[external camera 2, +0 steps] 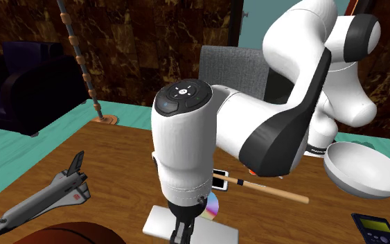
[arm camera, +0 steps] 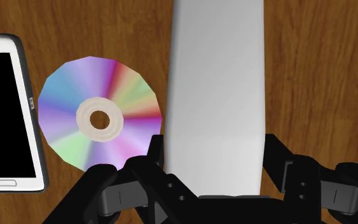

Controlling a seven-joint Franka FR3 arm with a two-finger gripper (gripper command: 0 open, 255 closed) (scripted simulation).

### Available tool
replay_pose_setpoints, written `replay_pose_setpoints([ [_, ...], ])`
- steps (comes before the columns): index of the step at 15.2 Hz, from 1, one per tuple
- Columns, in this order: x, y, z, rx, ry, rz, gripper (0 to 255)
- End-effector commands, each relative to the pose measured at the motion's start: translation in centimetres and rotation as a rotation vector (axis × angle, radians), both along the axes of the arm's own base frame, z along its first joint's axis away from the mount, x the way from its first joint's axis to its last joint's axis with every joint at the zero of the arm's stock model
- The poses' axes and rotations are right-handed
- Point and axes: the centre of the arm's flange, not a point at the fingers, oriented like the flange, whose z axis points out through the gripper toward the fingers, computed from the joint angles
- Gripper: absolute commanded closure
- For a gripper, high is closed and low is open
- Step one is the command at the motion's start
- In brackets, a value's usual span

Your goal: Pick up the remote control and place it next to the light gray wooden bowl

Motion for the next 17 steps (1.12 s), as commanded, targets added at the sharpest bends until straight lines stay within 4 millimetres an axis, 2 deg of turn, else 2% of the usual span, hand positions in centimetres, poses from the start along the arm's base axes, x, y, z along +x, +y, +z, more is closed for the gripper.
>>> replay_pose_setpoints([
  [1,0.1,-0.1,1.1,0.000,0.000,0.000,255],
  [17,0.1,-0.1,9.5,0.000,0.000,0.000,255],
])
